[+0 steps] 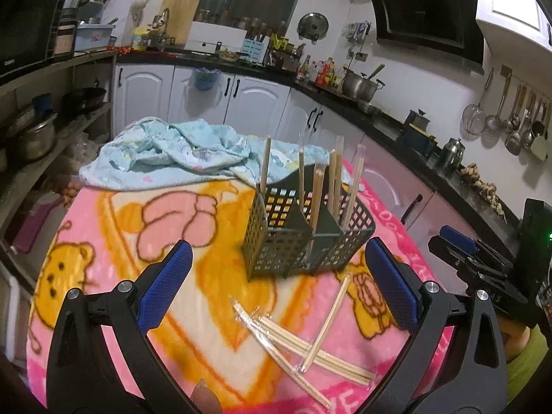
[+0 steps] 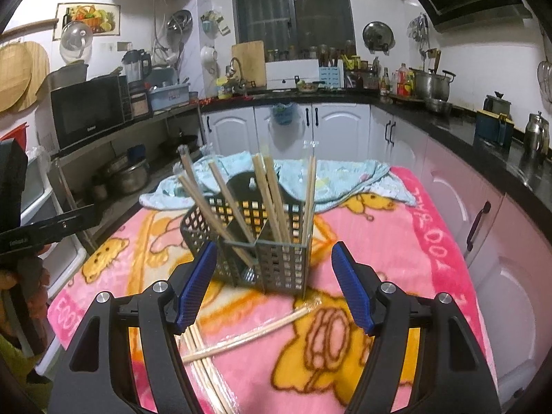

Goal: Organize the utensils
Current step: 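Move the right gripper down toward the remaining wrapped chopsticks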

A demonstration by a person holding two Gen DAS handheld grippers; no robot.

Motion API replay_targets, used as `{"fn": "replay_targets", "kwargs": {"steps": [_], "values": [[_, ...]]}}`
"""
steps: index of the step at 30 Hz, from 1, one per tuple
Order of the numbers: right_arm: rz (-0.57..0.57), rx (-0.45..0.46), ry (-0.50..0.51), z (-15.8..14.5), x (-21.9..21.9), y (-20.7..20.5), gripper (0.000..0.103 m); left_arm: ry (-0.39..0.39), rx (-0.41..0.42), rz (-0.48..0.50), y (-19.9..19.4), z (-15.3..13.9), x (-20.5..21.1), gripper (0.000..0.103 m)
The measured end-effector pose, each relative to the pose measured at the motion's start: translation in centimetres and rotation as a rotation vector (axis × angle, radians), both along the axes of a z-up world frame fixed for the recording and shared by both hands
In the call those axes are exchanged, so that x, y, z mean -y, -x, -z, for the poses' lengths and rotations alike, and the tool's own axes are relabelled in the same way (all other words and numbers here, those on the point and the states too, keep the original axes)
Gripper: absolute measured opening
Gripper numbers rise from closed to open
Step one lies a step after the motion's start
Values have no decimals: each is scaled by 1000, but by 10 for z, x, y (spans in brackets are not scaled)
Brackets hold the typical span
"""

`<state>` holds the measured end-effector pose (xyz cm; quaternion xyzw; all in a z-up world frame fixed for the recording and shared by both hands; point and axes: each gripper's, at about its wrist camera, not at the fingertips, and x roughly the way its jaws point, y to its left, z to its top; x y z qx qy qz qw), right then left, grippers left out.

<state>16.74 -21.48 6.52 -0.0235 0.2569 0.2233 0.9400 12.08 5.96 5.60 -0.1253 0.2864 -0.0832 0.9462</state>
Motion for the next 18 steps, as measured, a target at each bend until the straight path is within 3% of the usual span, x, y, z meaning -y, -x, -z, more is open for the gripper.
{"fn": "replay_targets", "kwargs": {"steps": [18], "values": [[-17,-90,73,47,-9,1,67,16,-155,-7,-8,56,-7,92]]}}
